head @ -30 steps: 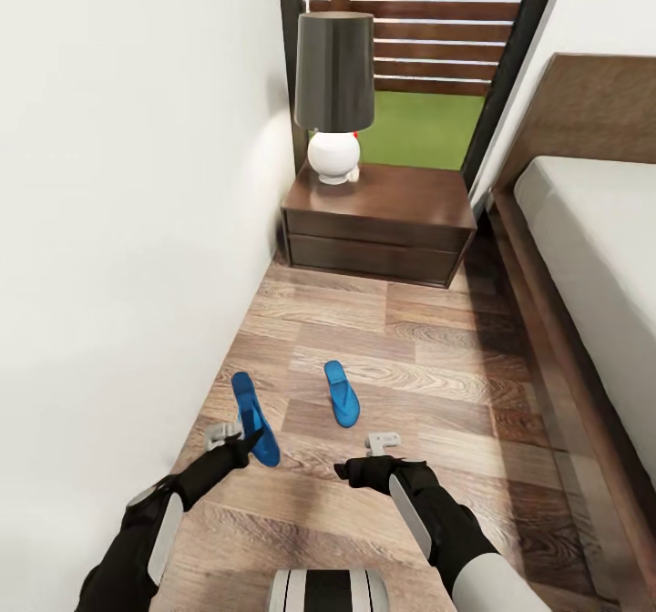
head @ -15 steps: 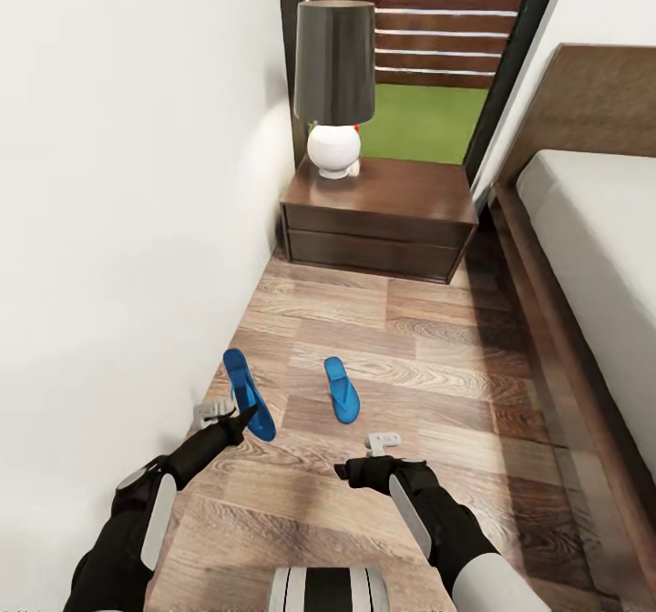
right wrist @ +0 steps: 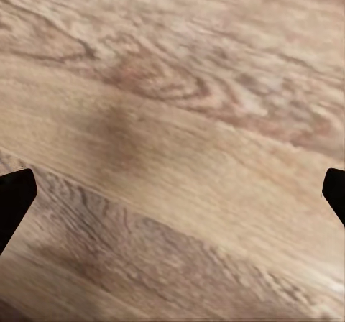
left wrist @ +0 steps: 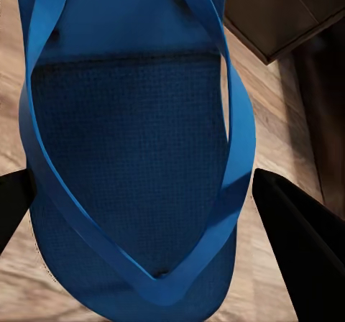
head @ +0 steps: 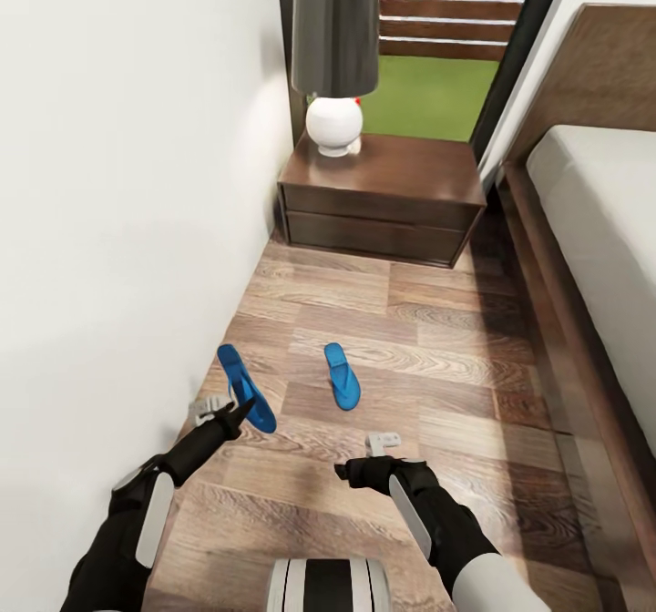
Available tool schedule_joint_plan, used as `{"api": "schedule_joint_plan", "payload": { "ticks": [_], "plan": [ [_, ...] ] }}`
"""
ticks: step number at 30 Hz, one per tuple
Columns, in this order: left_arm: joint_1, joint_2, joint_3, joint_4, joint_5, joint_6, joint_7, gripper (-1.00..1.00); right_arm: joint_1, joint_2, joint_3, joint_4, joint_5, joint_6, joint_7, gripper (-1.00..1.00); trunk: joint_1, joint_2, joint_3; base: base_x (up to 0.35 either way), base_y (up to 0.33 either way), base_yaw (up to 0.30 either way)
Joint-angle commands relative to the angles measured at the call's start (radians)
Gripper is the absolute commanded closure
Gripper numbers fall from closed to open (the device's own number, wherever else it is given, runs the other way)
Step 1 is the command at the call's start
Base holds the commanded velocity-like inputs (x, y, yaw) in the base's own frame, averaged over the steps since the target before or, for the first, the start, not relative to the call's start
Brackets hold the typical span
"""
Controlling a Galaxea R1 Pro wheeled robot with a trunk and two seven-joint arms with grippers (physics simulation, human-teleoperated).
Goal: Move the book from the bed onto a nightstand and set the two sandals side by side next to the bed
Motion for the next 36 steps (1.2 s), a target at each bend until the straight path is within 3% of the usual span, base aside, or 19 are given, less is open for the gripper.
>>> {"api": "schedule_joint_plan", "payload": {
  "ticks": [1, 7, 36],
  "plan": [
    [-0.001, -0.001, 0.003, 0.000, 0.013, 0.010, -0.004, 1.00, 0.000, 0.000, 0.000, -0.001, -0.004, 0.005, 0.000, -1.00, 0.000, -0.001, -0.005, 0.000, 0.000, 0.000],
    [-0.001, 0.000, 0.004, 0.000, 0.032, 0.009, -0.004, 1.00, 0.000, 0.000, 0.000, -0.001, -0.004, 0.004, 0.000, -1.00, 0.001, -0.001, -0.008, 0.000, 0.000, 0.000],
    [-0.001, -0.001, -0.005, 0.000, 0.034, 0.010, -0.008, 1.00, 0.000, 0.000, 0.000, -0.001, -0.004, 0.005, 0.000, -1.00, 0.001, -0.001, -0.008, 0.131, 0.000, 0.000]
  ]
}}
